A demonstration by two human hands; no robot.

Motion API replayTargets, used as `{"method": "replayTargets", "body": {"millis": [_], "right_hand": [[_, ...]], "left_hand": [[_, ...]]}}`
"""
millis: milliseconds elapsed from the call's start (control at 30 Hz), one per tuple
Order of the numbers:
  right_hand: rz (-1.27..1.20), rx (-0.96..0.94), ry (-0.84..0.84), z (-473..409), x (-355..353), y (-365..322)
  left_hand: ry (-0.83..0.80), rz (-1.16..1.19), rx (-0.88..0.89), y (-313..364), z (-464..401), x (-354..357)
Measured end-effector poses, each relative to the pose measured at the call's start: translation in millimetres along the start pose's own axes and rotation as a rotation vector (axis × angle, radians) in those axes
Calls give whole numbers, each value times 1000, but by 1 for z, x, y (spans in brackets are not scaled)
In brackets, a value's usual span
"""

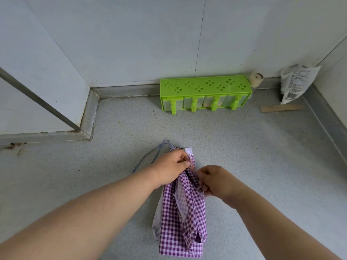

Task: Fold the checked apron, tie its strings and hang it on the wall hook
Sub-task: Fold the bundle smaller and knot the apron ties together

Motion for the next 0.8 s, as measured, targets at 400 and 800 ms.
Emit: {"method": "replayTargets", "body": {"millis": [400, 800], "right_hand": [[-515, -45, 90, -3, -1, 0], [-544, -94, 333, -10, 12, -4]], "left_hand": [[-17, 42, -14, 0, -1, 0], [-11, 143, -56, -3, -6, 3]]}}
Point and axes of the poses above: each hand's wrist, its own z-axis away from the middle knuckle, its own x-axis out of the palm, y = z × x, the point moved 4 cm from there along -z, towards the middle knuckle, and after that the axes turned 2 degrees about z, right-handed, at the moved point
